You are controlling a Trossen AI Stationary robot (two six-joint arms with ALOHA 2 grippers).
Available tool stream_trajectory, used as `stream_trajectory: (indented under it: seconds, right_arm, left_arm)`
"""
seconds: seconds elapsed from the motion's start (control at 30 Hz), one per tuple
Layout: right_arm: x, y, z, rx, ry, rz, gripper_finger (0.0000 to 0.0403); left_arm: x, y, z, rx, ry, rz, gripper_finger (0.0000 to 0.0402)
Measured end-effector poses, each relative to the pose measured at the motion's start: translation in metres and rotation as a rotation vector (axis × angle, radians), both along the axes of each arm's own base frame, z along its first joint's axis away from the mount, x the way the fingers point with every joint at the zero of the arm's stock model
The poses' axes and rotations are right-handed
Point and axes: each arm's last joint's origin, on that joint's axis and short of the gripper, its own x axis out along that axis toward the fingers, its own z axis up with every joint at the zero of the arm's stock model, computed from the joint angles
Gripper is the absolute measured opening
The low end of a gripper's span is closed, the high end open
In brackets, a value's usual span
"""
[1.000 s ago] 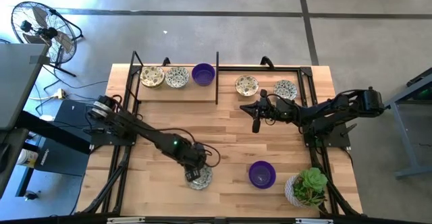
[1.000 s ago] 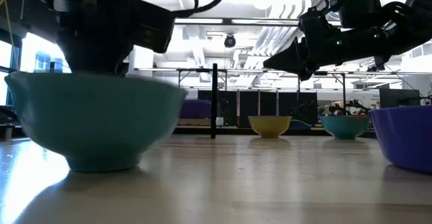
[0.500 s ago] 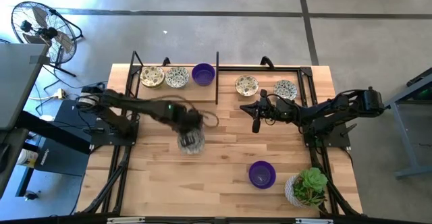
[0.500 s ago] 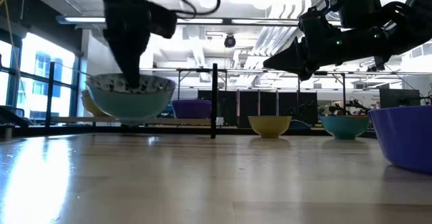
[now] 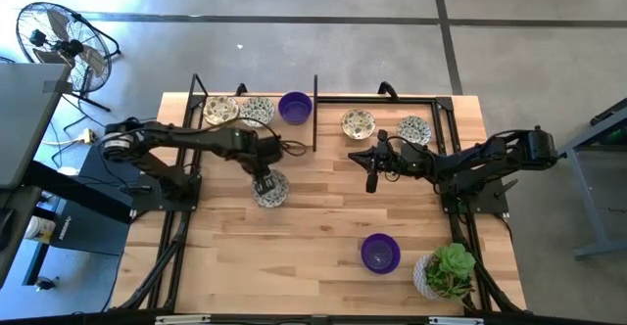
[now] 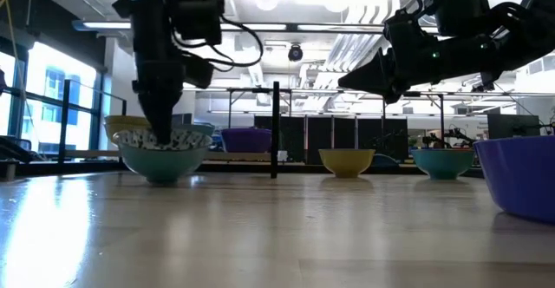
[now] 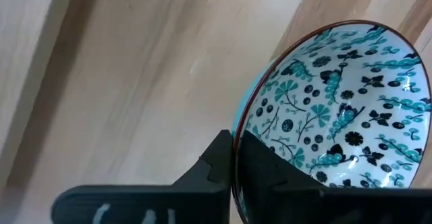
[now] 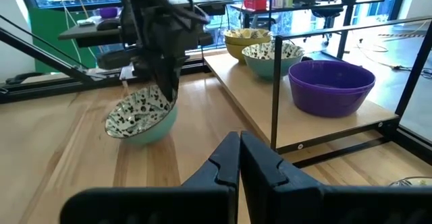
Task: Pick & Place Mini bowls
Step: Stack the bottom light blue bowl on top of the other light blue bowl on the shelf
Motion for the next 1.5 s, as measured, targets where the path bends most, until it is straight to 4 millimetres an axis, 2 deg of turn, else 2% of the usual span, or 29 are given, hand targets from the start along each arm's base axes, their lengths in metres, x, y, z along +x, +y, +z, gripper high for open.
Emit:
stream_trajectory:
  seconds: [0.23, 0.47, 0.7, 0.9, 1.03, 1.13, 1.27, 1.4, 1.5]
  right_arm:
    - [0.0, 0.0, 0.0, 0.0, 0.0, 0.0, 0.0]
    - [0.0, 0.0, 0.0, 0.0, 0.0, 0.0, 0.0]
    - [0.0, 0.0, 0.0, 0.0, 0.0, 0.0, 0.0]
    - [0.0, 0.0, 0.0, 0.0, 0.0, 0.0, 0.0]
    - [0.0, 0.0, 0.0, 0.0, 0.0, 0.0, 0.0]
    - [0.0, 0.0, 0.0, 0.0, 0.0, 0.0, 0.0]
    - [0.0, 0.0, 0.0, 0.0, 0.0, -0.001, 0.0]
    - [0.0, 0.0, 0.0, 0.0, 0.0, 0.0, 0.0]
    - [0.0, 0.0, 0.0, 0.0, 0.0, 0.0, 0.0]
  left_arm:
    - [-0.027, 0.021, -0.002, 0.039, -0.015, 0.072, 0.0006]
    - [-0.037, 0.038, -0.011, 0.018, -0.025, 0.095, 0.0013]
    - [-0.043, 0.047, -0.014, 0.065, 0.03, 0.122, 0.0062]
    - [-0.041, 0.048, 0.009, 0.092, 0.039, 0.089, 0.0123]
    - [-0.041, 0.048, 0.039, 0.133, 0.02, 0.087, 0.0138]
    - [-0.043, 0.037, 0.061, 0.193, -0.012, 0.075, 0.0128]
    - [-0.043, 0.006, 0.077, 0.25, -0.089, 0.045, 0.0083]
    - [-0.043, -0.025, 0.076, 0.318, -0.11, -0.001, 0.0017]
    - [-0.043, -0.043, 0.069, 0.357, -0.124, -0.001, 0.0009]
